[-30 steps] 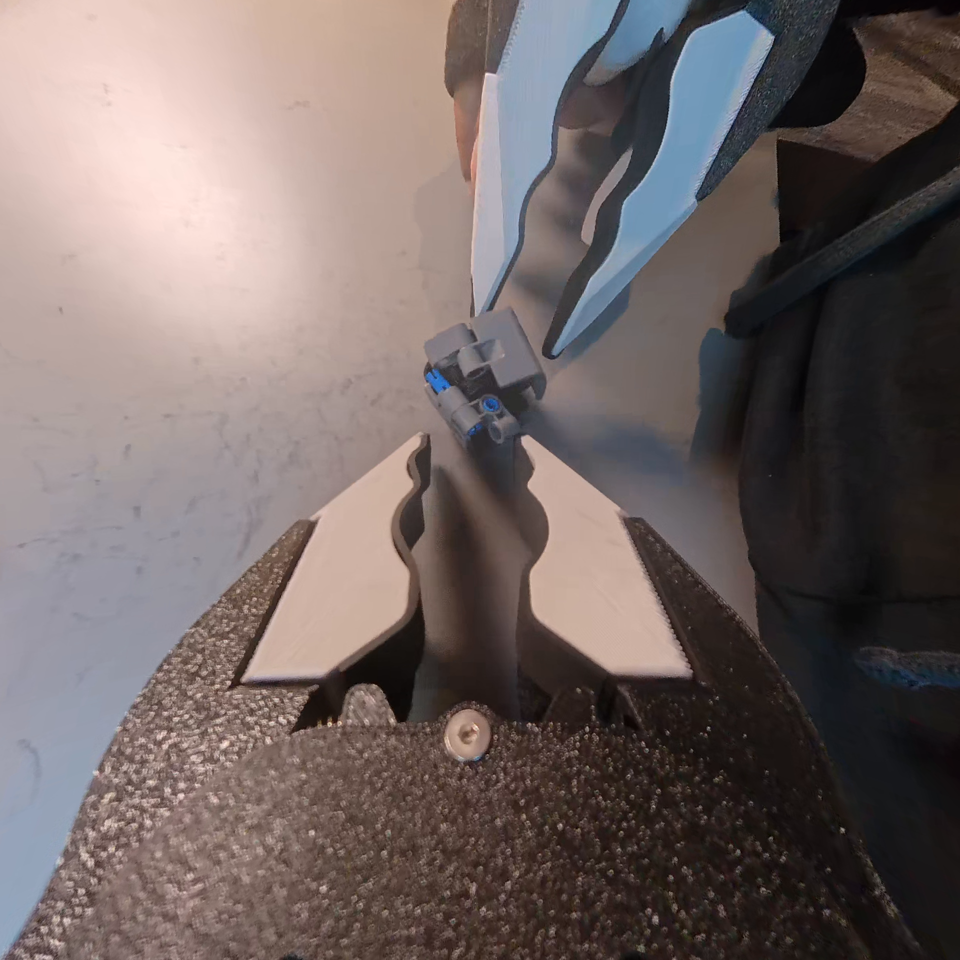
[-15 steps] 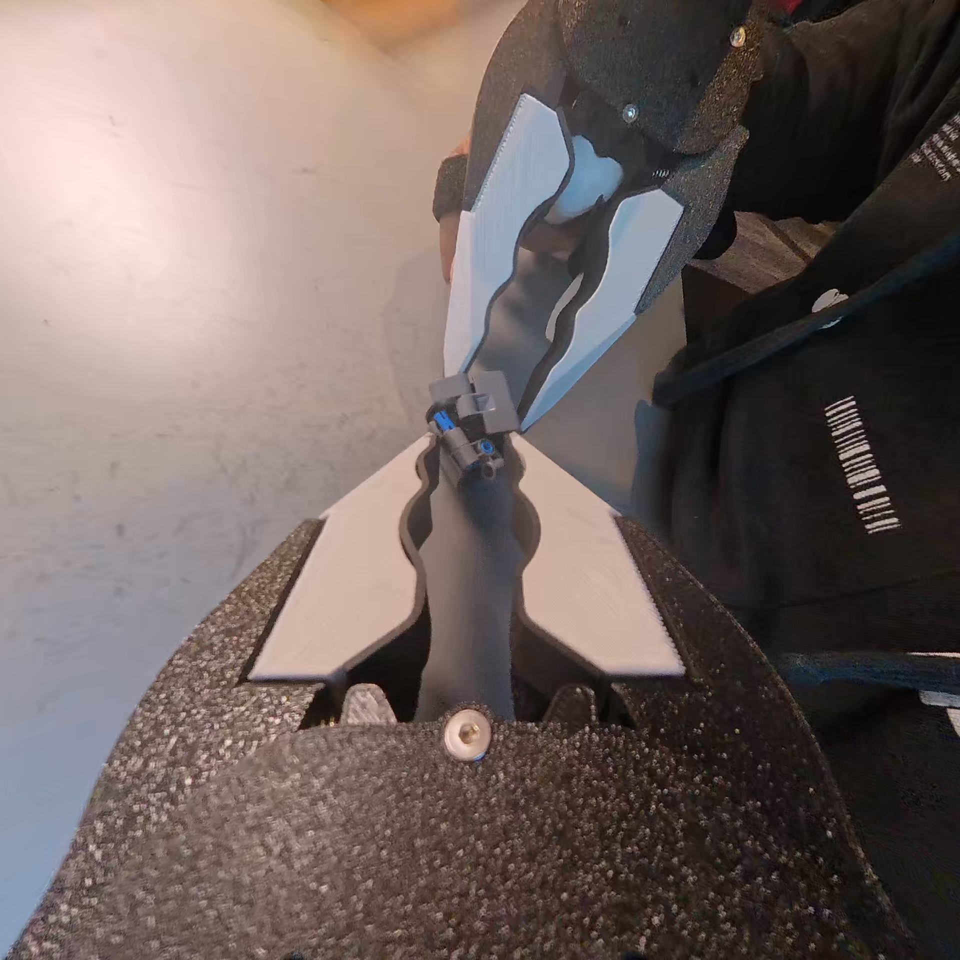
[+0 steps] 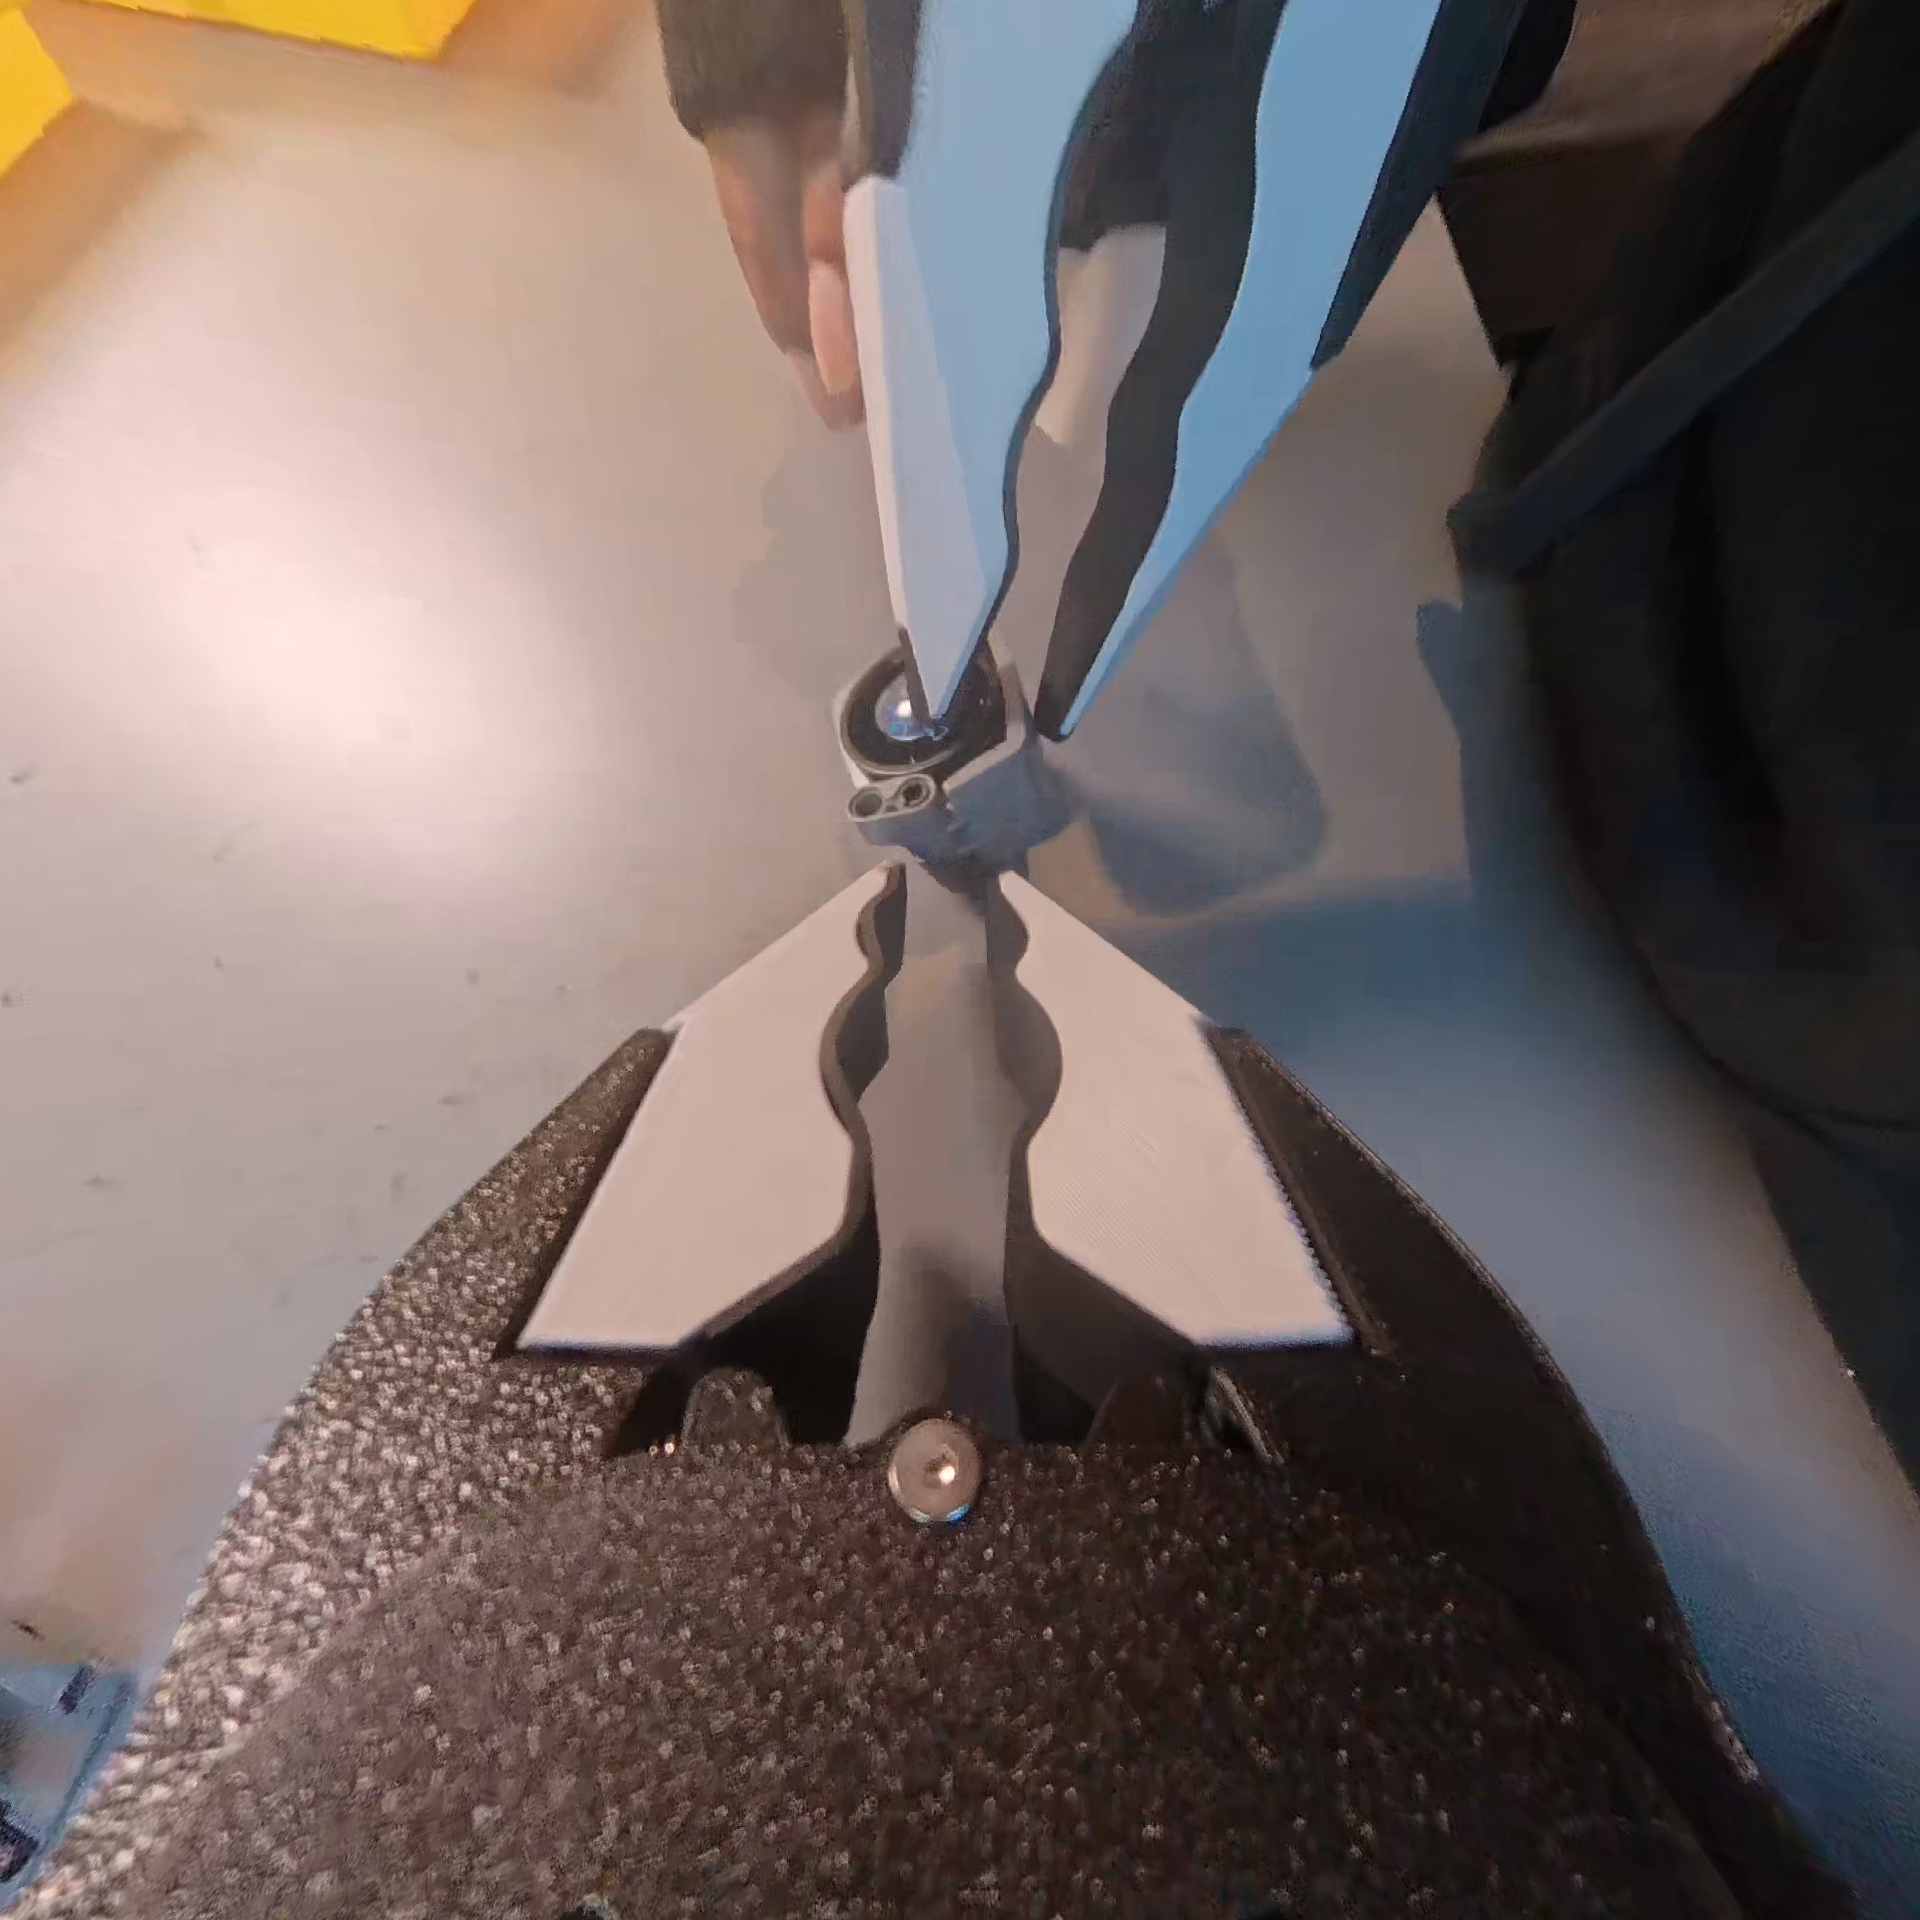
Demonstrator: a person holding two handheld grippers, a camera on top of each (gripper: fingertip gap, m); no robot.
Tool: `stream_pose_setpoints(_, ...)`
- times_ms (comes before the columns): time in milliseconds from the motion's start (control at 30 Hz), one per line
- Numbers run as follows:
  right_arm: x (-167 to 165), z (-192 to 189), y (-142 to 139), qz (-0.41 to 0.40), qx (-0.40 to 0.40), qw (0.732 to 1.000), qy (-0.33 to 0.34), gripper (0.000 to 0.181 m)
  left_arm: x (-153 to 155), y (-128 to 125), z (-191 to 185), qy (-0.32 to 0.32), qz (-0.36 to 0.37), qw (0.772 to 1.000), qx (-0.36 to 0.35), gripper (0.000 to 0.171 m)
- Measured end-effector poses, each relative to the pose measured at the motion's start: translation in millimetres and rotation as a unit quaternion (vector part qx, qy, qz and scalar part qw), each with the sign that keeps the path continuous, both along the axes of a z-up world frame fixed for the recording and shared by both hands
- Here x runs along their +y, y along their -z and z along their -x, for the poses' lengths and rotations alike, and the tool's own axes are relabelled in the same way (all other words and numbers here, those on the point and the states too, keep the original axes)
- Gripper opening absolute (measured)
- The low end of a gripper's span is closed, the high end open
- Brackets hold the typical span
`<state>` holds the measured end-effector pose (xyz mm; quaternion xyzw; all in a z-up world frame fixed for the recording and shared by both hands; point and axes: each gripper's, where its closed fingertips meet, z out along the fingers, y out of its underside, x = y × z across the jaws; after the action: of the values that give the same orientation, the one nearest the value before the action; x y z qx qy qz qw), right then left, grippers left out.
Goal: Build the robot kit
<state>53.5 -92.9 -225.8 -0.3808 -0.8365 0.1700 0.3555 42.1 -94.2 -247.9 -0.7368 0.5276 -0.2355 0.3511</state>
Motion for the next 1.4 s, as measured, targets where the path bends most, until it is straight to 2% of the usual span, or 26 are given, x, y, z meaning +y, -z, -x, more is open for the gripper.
stream_pose_setpoints(200,-7,4,2,-0.034,0.006,0.999,-0.021,0.012,-9,-3,7,-0.013,0.05,0.998,-0.022,0.032)
stream_pose_setpoints(300,-10,3,3,-0.032,0.011,0.999,-0.028,0.009,-7,-7,4,-0.029,0.084,0.995,-0.049,0.053)
stream_pose_setpoints(367,-10,3,3,-0.031,0.015,0.999,-0.03,0.009,-9,-7,-7,-0.024,0.104,0.992,-0.061,0.06)
stream_pose_setpoints(433,-11,4,3,-0.031,0.018,0.999,-0.034,0.009,-7,-5,-13,-0.023,0.097,0.994,-0.051,0.06)
stream_pose_setpoints(533,-16,4,4,-0.026,0.026,0.998,-0.043,0.01,-4,0,-16,-0.027,0.076,0.996,-0.028,0.048)
stream_pose_setpoints(600,-16,2,4,-0.002,0.033,0.999,-0.037,0.017,-5,2,-15,-0.024,0.056,0.998,-0.016,0.047)
stream_pose_setpoints(733,-4,-8,-4,0.063,0.052,0.997,0.003,0.024,-8,2,-13,-0.012,0.049,0.999,-0.02,0.047)
stream_pose_setpoints(800,7,-15,5,0.07,0.027,0.997,0.03,0.034,-7,2,-11,-0.008,0.04,0.999,-0.016,0.047)
stream_pose_setpoints(867,8,-16,13,0.087,0.014,0.995,0.043,0.037,-8,2,-10,0.002,0.029,0.999,-0.015,0.047)
stream_pose_setpoints(1033,2,-6,22,0.135,-0.001,0.988,0.07,0.032,-7,2,-10,-0.001,0.026,0.999,-0.021,0.047)
stream_pose_setpoints(1133,5,-6,20,0.139,0.008,0.987,0.086,0.022,-7,2,-9,-0.003,0.022,1.0,-0.019,0.047)
stream_pose_setpoints(1400,4,-7,18,0.147,0.023,0.984,0.1,0.017,-7,3,-8,-0.007,0.002,1.0,-0.001,0.046)
